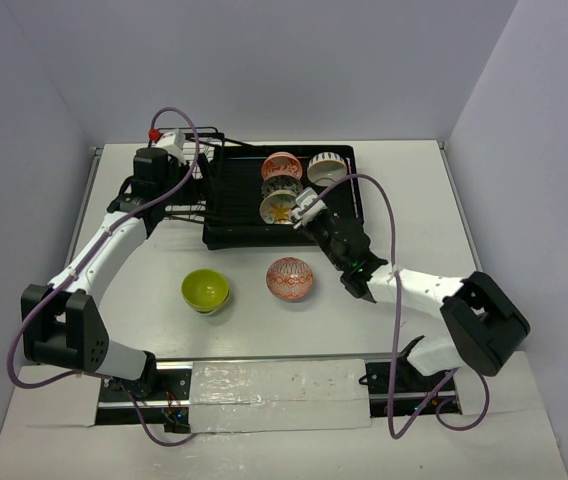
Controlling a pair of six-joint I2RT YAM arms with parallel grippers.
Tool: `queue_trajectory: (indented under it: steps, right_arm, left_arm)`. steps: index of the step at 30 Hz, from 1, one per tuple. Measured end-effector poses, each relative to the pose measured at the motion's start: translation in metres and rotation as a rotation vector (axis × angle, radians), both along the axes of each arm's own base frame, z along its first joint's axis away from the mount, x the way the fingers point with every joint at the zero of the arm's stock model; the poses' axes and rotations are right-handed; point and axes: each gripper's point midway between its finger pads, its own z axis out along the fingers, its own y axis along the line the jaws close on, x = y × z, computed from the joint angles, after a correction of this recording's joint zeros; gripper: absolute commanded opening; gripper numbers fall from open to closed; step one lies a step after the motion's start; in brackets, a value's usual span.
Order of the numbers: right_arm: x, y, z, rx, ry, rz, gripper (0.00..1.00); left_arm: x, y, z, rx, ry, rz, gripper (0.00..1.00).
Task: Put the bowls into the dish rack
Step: Insert the bowl into the dish rack, then pick up the bowl from the center of the board.
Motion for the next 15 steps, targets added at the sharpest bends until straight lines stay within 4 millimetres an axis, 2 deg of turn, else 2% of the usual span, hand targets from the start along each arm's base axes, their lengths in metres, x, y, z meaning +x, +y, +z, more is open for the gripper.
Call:
queue_trajectory:
  steps: [4,10,12,15]
  right_arm:
    - [-0.007,-0.004,0.008,0.036,0.028,0.001,0.37]
    - [-0.021,-0.011,-0.006,0.095,0.185,-0.027,0.35]
    - [-0.027,-0.014,0.003,0.152,0.253,-0.057,0.33]
    - [-0.039,-0.011,0.039,0.281,0.336,-0.090,0.34]
  left_arm:
    - [0.001,0.000,0.007,-0.006,-0.005,0.002,0.99]
    - [0.003,-0.002,0.020,-0.021,-0.015,0.008,0.99]
    - [0.004,-0.002,0.023,-0.029,-0.014,0.011,0.99]
    - [0.003,-0.003,0.026,-0.042,-0.005,0.011,0.99]
